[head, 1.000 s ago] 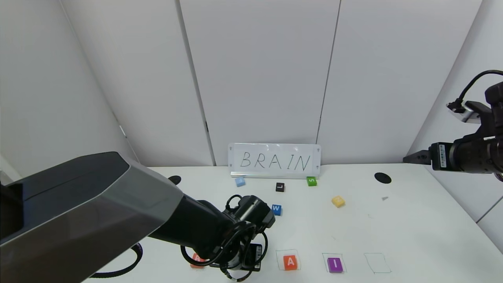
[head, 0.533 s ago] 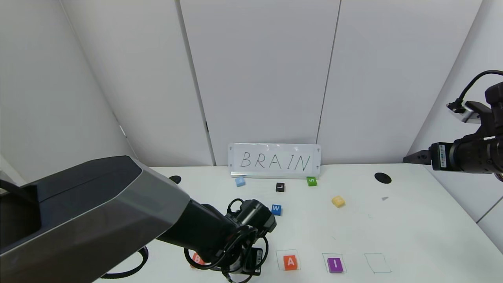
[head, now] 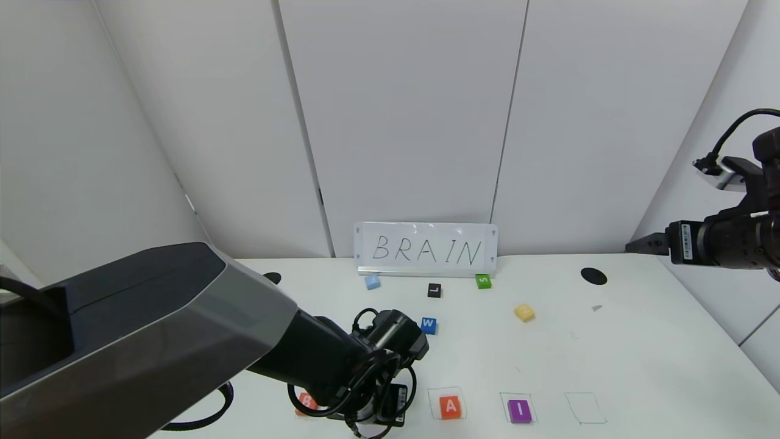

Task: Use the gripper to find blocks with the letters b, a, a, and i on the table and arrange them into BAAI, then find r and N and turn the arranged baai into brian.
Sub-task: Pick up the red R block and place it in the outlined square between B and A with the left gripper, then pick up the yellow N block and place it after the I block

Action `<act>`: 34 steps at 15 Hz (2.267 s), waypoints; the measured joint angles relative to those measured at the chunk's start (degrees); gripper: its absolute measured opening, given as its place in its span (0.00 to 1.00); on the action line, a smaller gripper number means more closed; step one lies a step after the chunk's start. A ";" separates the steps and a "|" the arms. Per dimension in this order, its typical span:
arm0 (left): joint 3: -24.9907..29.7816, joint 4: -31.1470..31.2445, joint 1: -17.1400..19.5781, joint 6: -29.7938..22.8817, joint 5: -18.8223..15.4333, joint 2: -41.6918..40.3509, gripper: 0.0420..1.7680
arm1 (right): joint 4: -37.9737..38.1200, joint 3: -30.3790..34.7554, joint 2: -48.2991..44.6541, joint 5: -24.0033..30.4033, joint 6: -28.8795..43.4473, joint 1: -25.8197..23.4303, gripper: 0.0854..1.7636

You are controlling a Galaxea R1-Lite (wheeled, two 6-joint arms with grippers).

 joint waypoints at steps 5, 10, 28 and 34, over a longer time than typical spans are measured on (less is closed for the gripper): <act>-0.30 0.05 0.15 -0.11 0.27 0.17 0.27 | -0.02 0.02 -0.02 0.00 0.02 0.02 0.97; -0.30 0.05 0.24 -0.02 0.35 0.22 0.27 | 0.20 0.00 -0.02 0.00 0.02 0.00 0.97; 0.07 0.16 0.00 0.09 0.63 -1.23 0.89 | 0.23 -0.06 -0.24 -0.02 0.00 0.02 0.97; 0.79 0.79 1.22 1.97 0.68 -6.28 0.93 | 0.22 0.09 -0.61 0.02 0.00 0.22 0.97</act>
